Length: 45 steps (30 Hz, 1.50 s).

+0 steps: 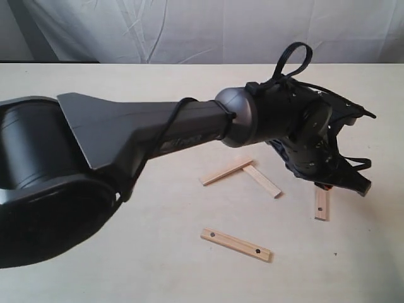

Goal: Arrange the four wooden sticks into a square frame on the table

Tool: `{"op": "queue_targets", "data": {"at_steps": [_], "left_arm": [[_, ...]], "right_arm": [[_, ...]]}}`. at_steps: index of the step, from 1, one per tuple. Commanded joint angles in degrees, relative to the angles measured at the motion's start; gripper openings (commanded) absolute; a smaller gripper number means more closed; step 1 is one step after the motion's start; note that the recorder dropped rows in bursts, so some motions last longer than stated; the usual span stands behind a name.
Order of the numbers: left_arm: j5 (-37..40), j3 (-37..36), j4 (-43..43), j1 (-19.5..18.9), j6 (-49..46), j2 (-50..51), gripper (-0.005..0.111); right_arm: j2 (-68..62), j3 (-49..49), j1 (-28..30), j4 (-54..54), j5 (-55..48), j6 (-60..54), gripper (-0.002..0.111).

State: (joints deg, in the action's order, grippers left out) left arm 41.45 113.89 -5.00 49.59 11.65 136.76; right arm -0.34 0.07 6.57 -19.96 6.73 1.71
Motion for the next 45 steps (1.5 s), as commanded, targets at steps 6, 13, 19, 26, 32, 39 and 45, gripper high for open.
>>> {"op": "queue_targets", "data": {"at_steps": [6,13,19,26,32,39,45], "left_arm": [[-2.85,0.44,-4.06,0.35,1.85,2.23,0.053],[-4.86,0.44,-1.84,0.35,1.28,3.07,0.053],[-4.12,0.44,-1.7,0.35,1.82,4.39,0.053],[-2.2,0.44,-0.2,0.35,0.02,5.91,0.053],[-0.09,0.44,7.16,0.35,-0.3,5.91,0.038],[0.37,0.44,8.9,0.35,-0.3,5.79,0.03],[0.54,0.44,9.15,0.35,-0.11,4.14,0.04]], "right_arm": [[0.34,-0.07,0.33,-0.11,-0.62,-0.2,0.0],[0.34,-0.07,0.33,-0.11,-0.62,-0.2,0.0],[0.34,-0.07,0.33,-0.11,-0.62,-0.2,0.0],[0.34,-0.07,0.33,-0.11,-0.62,-0.2,0.0],[0.34,-0.07,0.33,0.39,-0.49,-0.2,0.0],[0.34,-0.07,0.33,0.38,-0.23,-0.2,0.0],[0.34,-0.07,0.33,0.38,-0.23,-0.2,0.0]]}}
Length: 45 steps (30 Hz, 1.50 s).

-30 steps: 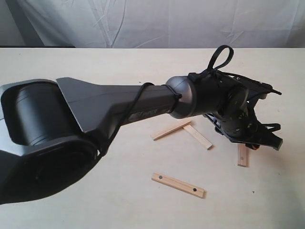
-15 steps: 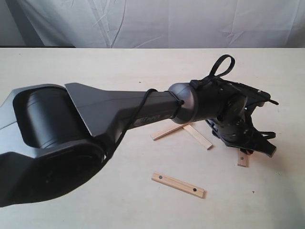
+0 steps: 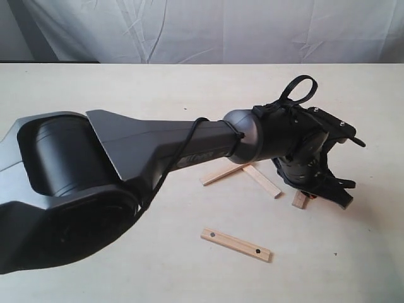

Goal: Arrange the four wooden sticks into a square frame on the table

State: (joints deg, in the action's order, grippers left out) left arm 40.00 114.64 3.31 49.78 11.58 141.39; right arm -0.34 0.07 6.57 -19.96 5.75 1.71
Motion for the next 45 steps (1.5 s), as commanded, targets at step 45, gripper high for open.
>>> {"op": "queue_targets", "data": {"at_steps": [45], "left_arm": [[17.09,-11.09,-3.99,-6.28,-18.36,-16.45,0.0]], "right_arm": [[0.34,-0.07,0.33,0.38,0.76,-0.2,0.0]]}}
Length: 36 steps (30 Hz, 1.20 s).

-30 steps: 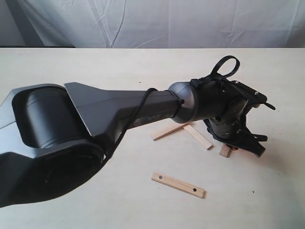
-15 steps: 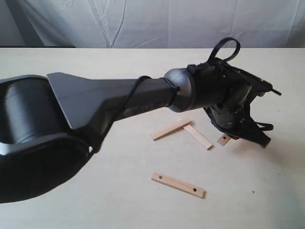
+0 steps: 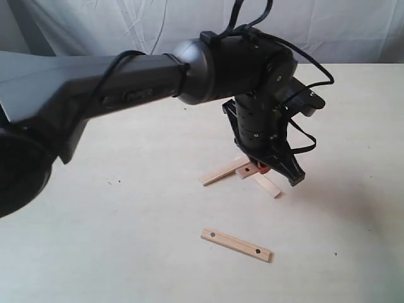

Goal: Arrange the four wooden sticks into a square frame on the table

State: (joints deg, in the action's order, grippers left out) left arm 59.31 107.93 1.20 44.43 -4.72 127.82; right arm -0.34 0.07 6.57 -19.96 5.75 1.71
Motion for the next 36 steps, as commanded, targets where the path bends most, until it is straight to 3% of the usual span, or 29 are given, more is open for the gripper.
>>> {"op": "queue_targets", "data": {"at_steps": [1,18,29,36], "left_arm": [[-3.25,-5.85,-1.54,-1.08,-2.46,-3.36,0.0],[-15.73,-17.85,-13.12,-1.54,-12.46,-3.9,0.0],[-16.83,-18.22,-6.04,-1.54,-12.21,-3.9,0.0],[-16.75,-18.22,-2.81,-1.54,-12.21,-3.9,0.039]], "right_arm": [[0.34,-0.07,0.33,0.38,0.76,-0.2,0.0],[0.34,-0.07,0.33,0.38,0.76,-0.2,0.0],[0.34,-0.07,0.33,0.38,0.76,-0.2,0.0],[0.34,-0.07,0.33,0.38,0.76,-0.2,0.0]]}}
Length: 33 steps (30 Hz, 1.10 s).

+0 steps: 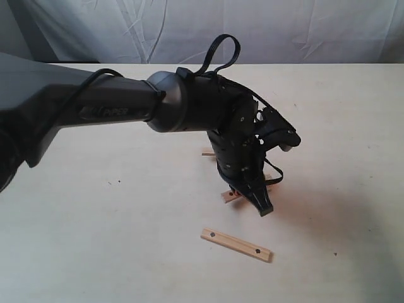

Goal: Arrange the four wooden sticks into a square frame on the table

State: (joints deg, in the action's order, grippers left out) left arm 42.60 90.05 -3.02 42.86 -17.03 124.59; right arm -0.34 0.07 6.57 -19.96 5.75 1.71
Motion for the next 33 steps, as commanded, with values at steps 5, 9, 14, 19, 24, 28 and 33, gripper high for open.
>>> {"op": "queue_targets", "data": {"at_steps": [5,9,14,19,24,28,33], "left_arm": [[4.55,-0.33,6.77,0.03,1.9,-1.54,0.037],[9.13,-0.33,13.66,-1.19,10.4,-4.99,0.019],[11.36,-0.33,6.79,-7.82,12.01,-11.14,0.0],[10.68,-6.04,4.1,-16.39,11.88,-22.07,0.0],[1.84,-19.97,1.39,-23.78,11.88,-39.21,0.0],[-6.39,-33.23,1.54,-25.15,11.76,-56.42,0.0],[-14.37,-46.03,1.54,-25.39,11.9,-70.72,0.0]], "right_arm": [[0.34,-0.07,0.33,0.01,-0.05,-0.2,0.0],[0.34,-1.2,0.33,-1.26,-4.21,1.3,-0.001],[0.26,-6.26,0.33,-1.58,-15.85,1.3,-0.001],[-7.56,-12.18,0.33,-1.58,-24.49,-1.71,-0.001],[-21.97,-21.78,-2.02,-3.61,-35.59,-9.15,-0.001],[-38.83,-30.24,-5.78,-21.44,-47.51,-33.47,-0.001],[-54.96,-34.83,-16.1,-28.2,-50.32,-44.77,-0.001]]}}
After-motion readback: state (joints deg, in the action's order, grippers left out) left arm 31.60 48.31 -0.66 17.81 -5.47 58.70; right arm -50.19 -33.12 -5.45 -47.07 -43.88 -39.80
